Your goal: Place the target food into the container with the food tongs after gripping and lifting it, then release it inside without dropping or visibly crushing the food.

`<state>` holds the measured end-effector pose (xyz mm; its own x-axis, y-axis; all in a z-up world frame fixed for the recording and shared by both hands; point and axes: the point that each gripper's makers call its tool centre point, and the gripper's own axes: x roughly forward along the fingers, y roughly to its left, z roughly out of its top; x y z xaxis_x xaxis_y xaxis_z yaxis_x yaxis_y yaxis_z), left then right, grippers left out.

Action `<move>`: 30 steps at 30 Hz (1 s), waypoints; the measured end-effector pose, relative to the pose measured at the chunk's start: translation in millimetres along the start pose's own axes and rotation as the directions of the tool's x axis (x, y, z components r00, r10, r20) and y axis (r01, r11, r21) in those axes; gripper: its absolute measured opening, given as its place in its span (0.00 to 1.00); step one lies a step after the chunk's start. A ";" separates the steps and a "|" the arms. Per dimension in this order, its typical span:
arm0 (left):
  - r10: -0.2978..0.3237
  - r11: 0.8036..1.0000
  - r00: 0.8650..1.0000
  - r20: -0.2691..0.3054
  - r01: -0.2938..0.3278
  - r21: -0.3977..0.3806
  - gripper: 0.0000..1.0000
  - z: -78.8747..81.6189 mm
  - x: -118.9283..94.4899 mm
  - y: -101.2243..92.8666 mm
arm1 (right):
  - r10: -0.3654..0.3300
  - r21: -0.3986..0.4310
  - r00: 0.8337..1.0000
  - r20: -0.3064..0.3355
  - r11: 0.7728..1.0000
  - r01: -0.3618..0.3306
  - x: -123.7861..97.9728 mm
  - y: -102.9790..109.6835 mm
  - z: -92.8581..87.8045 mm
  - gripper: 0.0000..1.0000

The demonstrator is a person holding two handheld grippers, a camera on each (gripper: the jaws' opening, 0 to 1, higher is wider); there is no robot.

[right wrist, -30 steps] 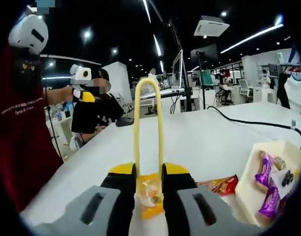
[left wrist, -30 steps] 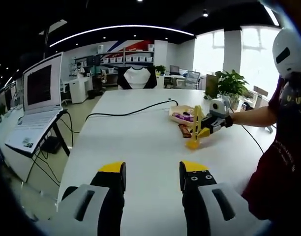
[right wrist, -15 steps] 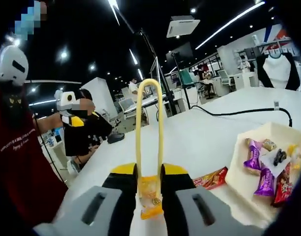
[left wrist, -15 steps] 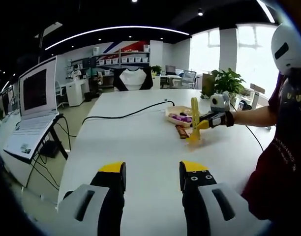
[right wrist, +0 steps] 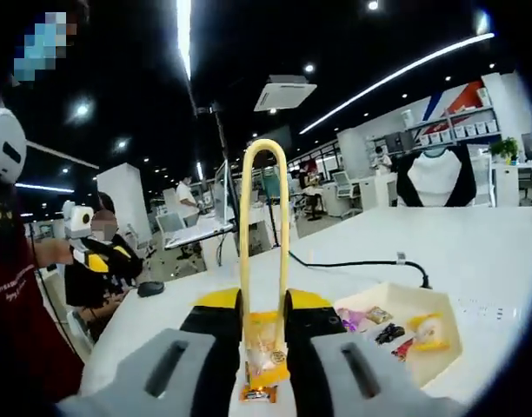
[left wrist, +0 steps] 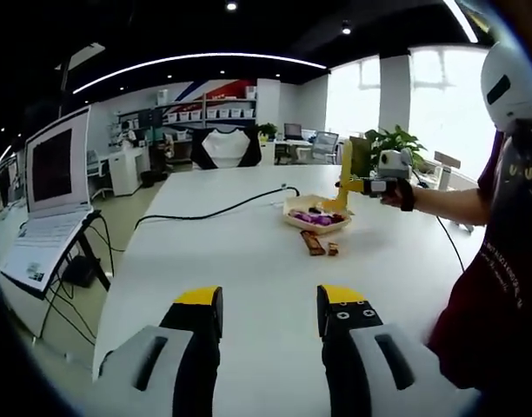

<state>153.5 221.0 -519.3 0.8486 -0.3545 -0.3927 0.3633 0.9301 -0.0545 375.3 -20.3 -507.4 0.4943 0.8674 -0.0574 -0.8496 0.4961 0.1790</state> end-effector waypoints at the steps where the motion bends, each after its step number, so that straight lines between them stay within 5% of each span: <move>1: -0.004 1.000 1.000 0.003 0.004 0.001 0.46 0.8 1.0 -1.2 | -0.049 -0.019 0.998 0.025 0.999 0.050 -0.9 -9.8 7.7 0.14; 5: -0.026 0.999 0.999 0.021 0.026 0.022 0.45 6.9 3.8 -7.9 | -0.147 -0.096 0.984 0.099 0.983 0.156 -1.9 -41.7 24.1 0.19; 8: -0.034 0.999 0.999 0.033 0.034 0.017 0.45 9.0 4.6 -9.6 | -0.209 -0.043 0.976 0.054 0.976 0.211 2.1 -63.5 -0.6 0.21; 9: -0.037 0.999 0.999 0.037 0.036 0.016 0.46 9.6 4.7 -10.8 | -0.229 0.010 0.973 -0.005 0.973 0.229 2.3 -66.6 -17.1 0.21; 18: -0.029 1.000 0.998 0.054 0.028 0.013 0.46 8.1 2.5 -16.7 | -0.199 -0.007 0.980 0.020 0.980 0.199 -15.9 -34.8 -8.5 0.22; 30: -0.066 0.997 0.993 0.095 0.062 0.043 0.45 28.4 21.7 -26.5 | -0.237 0.057 0.953 0.188 0.972 0.230 -67.2 9.9 44.5 0.21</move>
<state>173.3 186.0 -500.3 0.8556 -0.4222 -0.2994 0.4311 0.9015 -0.0394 341.9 -75.4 -458.1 0.7069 0.7019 0.0876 -0.7012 0.6793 0.2163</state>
